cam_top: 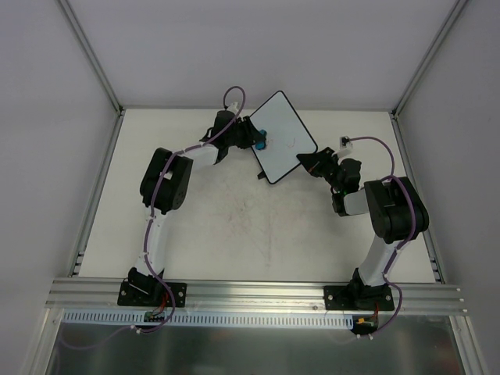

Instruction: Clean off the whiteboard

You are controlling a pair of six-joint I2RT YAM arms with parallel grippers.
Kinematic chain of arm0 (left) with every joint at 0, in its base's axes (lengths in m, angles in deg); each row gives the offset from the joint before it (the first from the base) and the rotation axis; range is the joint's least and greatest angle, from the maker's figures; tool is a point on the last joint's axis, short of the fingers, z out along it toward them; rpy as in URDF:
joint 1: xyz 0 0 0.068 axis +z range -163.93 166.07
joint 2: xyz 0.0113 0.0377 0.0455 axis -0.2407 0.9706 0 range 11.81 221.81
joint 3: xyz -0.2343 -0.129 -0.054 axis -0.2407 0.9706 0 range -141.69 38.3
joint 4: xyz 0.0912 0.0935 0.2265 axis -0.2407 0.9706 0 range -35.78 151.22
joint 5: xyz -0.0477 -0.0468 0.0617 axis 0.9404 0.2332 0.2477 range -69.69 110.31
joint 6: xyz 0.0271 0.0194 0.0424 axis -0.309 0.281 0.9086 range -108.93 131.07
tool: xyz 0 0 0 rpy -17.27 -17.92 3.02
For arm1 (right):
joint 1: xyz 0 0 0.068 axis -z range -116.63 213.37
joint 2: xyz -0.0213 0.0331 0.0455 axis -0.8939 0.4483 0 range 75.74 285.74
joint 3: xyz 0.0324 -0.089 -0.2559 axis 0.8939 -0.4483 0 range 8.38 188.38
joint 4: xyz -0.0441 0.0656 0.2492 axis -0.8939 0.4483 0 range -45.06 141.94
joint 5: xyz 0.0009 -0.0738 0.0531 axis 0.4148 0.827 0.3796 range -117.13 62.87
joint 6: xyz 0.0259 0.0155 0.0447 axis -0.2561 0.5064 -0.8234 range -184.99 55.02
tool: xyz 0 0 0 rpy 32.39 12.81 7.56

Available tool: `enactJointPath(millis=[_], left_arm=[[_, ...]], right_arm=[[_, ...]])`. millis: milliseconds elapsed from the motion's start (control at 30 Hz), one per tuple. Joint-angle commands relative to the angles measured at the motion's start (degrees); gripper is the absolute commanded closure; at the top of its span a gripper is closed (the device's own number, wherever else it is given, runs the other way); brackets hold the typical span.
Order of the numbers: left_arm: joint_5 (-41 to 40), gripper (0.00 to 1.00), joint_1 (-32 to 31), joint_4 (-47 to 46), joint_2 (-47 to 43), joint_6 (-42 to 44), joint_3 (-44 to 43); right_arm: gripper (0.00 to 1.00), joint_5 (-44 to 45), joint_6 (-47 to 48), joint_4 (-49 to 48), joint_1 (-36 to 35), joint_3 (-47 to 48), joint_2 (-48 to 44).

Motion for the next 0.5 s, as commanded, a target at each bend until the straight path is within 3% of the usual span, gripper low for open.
enactJointPath(millis=[0, 467], left_arm=[[2.2, 0.77, -6.2, 2.4, -1.6, 6.5, -0.8], [-1.8, 0.75, -15.2, 4.4, -5.3, 22.9, -1.9]], right_arm=[[1.00, -3.0, 0.6, -2.6, -1.1, 0.4, 0.0], [1.00, -3.1, 0.6, -3.1, -1.0, 0.1, -0.2]])
